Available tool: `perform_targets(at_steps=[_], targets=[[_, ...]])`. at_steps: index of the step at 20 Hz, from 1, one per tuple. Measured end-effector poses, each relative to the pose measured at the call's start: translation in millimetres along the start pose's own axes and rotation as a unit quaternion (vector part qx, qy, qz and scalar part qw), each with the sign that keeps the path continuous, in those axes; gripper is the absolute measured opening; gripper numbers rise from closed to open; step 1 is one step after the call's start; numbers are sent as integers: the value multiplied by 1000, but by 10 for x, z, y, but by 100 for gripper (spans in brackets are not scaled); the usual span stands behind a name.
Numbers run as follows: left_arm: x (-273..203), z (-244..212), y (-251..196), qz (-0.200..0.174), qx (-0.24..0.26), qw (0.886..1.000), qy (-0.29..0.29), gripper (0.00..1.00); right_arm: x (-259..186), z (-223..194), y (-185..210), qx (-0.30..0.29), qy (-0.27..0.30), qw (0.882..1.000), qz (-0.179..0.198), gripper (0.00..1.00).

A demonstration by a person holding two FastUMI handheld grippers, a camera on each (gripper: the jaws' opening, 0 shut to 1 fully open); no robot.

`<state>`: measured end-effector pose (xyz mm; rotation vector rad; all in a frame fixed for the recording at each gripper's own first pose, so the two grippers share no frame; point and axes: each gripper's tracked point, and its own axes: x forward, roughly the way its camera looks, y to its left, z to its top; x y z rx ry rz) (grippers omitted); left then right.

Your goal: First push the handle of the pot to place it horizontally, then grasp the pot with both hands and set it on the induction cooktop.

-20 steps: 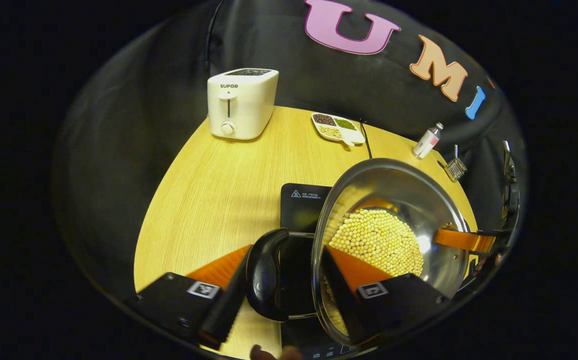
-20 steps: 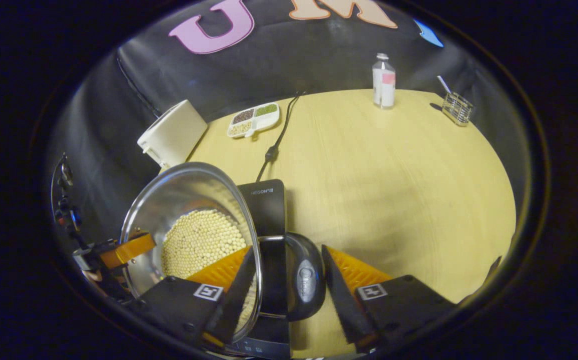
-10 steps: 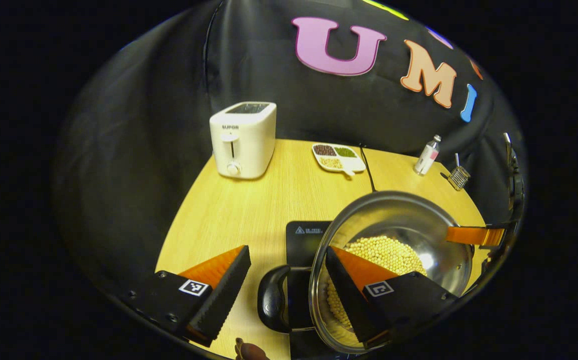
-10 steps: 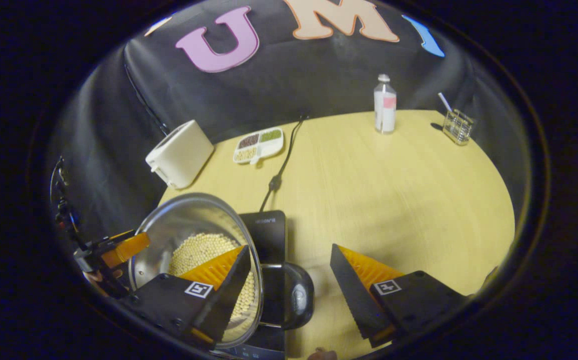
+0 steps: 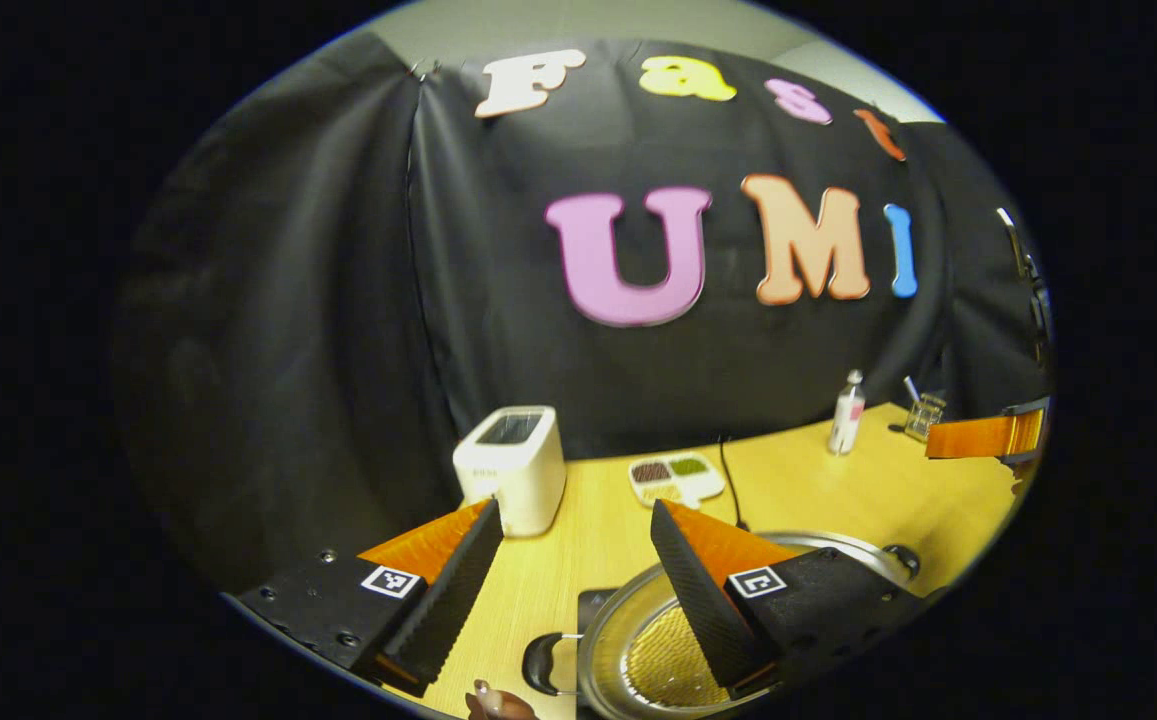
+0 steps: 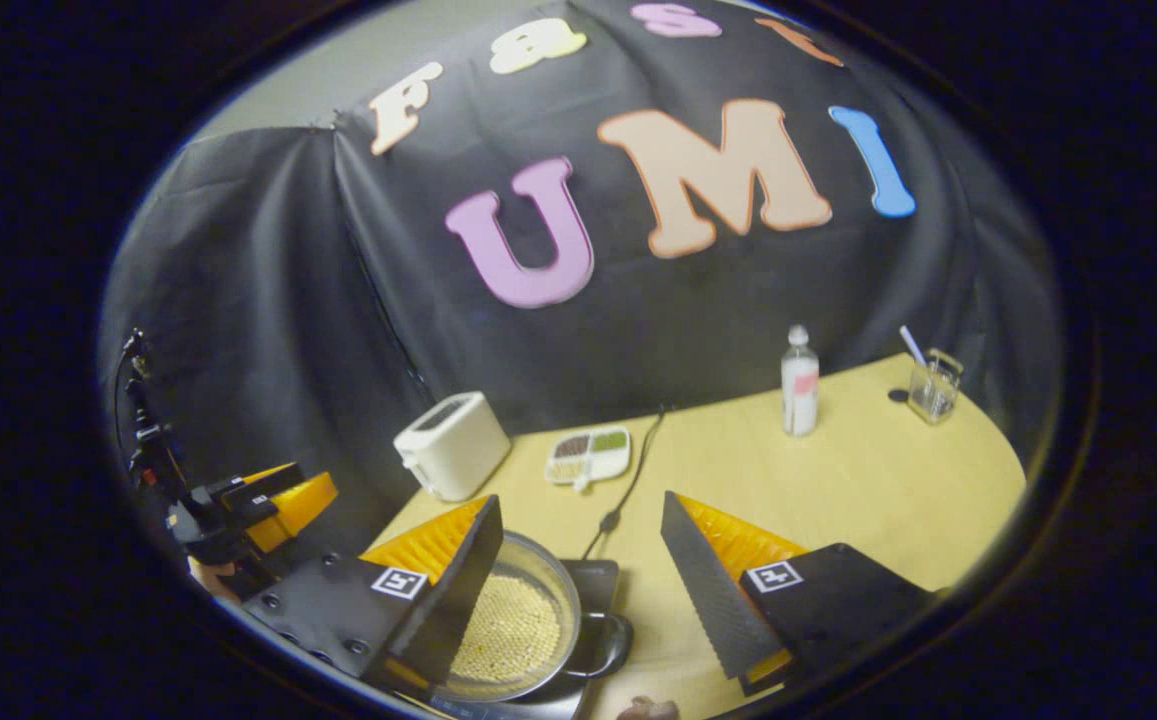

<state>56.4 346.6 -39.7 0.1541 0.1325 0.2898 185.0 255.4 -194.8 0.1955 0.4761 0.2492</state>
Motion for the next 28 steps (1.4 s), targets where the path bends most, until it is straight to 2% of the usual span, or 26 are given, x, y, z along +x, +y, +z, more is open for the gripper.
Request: perform_targets(at_steps=[1, 2, 3, 4, 5, 8, 10, 13, 14, 15, 16, 17, 18, 20, 23, 24, 28], targets=[[-82, 218, -177, -7, -3, 1000, -23, 96, -116, 152, -64, -3, -10, 1000, 2, 93], [-184, 413, -414, -16, -13, 999, -39, 94, -243, 324, -117, -8, -28, 1000, 5, 100], [-304, 584, -645, -27, -29, 998, -52, 96, -372, 482, -178, -15, -43, 999, 13, 100], [-418, 744, -895, -38, -49, 996, -66, 94, -502, 643, -251, -23, -65, 997, 22, 100], [-509, 859, -1165, -49, -70, 994, -72, 96, -645, 805, -351, -32, -87, 995, 26, 94], [-799, 1010, -1854, -56, -115, 988, -81, 93, -1144, 1159, -726, -42, -134, 990, 29, 93], [-948, 1067, -2235, -51, -115, 988, -87, 96, -1424, 1272, -931, -33, -156, 986, 48, 93], [-1142, 1096, -2716, -45, -111, 989, -90, 93, -1757, 1371, -1321, -29, -172, 983, 53, 92], [-1203, 1100, -2812, -39, -114, 989, -89, 93, -1837, 1393, -1472, -32, -174, 983, 51, 92], [-1257, 1070, -2880, -30, -120, 989, -88, 96, -1895, 1389, -1595, -37, -174, 983, 50, 99], [-1300, 1071, -2964, -28, -123, 988, -86, 96, -1945, 1398, -1668, -43, -176, 982, 50, 92], [-1345, 1056, -3073, -27, -125, 988, -82, 93, -2013, 1433, -1712, -49, -184, 981, 49, 92], [-1379, 1056, -3133, -27, -124, 989, -81, 96, -2068, 1486, -1757, -55, -193, 979, 46, 92], [-1401, 1055, -3164, -23, -119, 989, -78, 93, -2151, 1555, -1801, -66, -211, 974, 41, 92], [-1391, 1063, -3205, -30, -119, 990, -75, 93, -2237, 1580, -1880, -76, -226, 971, 15, 92], [-1382, 1028, -3191, -29, -119, 990, -68, 96, -2278, 1565, -1842, -75, -228, 971, 15, 92], [-1357, 941, -3251, -50, -119, 990, -55, 93, -2333, 1537, -1869, -83, -238, 968, -15, 92]])
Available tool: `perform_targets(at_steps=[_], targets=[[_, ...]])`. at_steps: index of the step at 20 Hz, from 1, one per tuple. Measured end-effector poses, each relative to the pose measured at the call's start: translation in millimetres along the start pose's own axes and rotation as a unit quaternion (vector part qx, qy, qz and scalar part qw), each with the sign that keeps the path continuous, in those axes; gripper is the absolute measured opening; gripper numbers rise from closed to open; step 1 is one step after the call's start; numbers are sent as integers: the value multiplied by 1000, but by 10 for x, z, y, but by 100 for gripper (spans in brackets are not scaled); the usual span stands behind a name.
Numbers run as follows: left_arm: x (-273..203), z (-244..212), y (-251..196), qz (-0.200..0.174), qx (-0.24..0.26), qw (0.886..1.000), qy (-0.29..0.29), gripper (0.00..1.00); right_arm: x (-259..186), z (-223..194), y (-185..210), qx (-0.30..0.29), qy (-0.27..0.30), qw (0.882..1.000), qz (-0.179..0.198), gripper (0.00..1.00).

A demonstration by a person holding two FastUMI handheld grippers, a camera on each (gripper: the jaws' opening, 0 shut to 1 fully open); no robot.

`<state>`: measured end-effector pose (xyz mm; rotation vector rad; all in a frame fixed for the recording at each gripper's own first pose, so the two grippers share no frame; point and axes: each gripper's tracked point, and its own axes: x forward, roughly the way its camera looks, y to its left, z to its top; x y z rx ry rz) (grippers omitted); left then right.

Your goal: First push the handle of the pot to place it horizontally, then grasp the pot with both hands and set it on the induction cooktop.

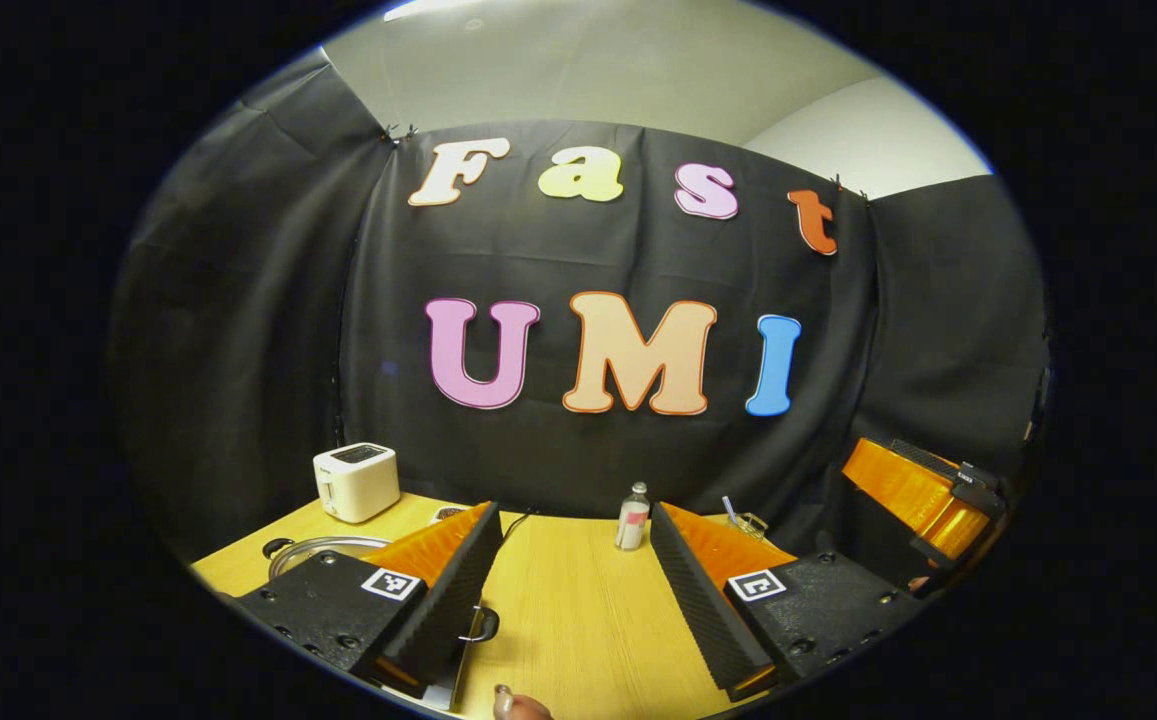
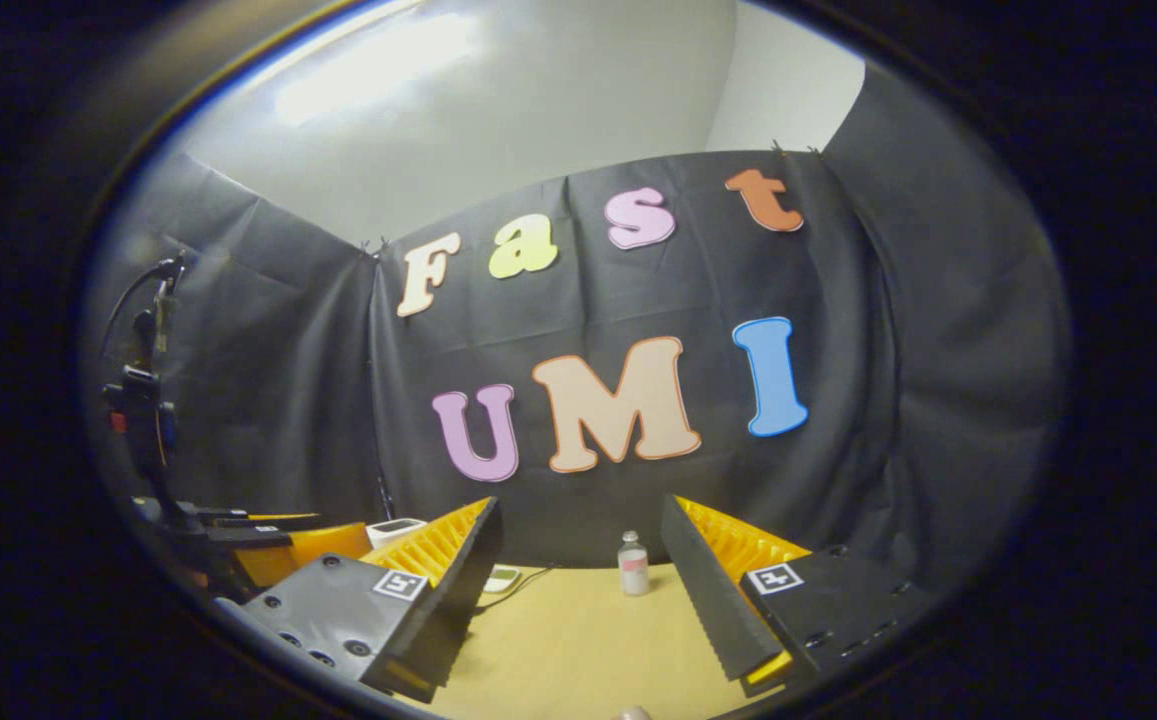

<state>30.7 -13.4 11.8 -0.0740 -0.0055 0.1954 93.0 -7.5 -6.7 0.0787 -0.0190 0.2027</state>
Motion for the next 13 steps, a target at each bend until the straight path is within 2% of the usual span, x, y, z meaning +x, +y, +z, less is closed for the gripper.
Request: perform_targets(at_steps=[1, 2, 3, 4, 5, 10, 11, 12, 13], targets=[[-13, -57, -14, -4, -4, 1000, 9, 96, -17, -38, 10, 0, 6, 1000, -5, 92], [-24, -63, -19, -8, -5, 1000, 9, 93, -42, -72, 56, 1, 12, 1000, -4, 93], [-34, -40, -14, -10, -7, 1000, 7, 96, -45, -68, 69, -1, 12, 1000, -7, 93], [-31, -60, -20, -13, -7, 1000, 11, 93, -37, -31, 36, -5, 7, 1000, -13, 93], [-35, -100, -13, -14, -4, 1000, 14, 96, -39, 3, 13, -10, 0, 1000, -20, 93], [-58, -79, 132, -6, -11, 1000, 3, 96, -77, -120, -51, -10, 17, 999, -39, 93], [-69, -79, 158, -7, -15, 1000, 2, 93, -80, -150, -59, -8, 23, 999, -43, 93], [-63, -75, 182, -6, -18, 1000, 2, 96, -93, -170, -55, -8, 27, 999, -46, 94], [-55, -91, 207, -5, -18, 1000, 5, 93, -102, -166, -59, -11, 26, 998, -48, 94]])
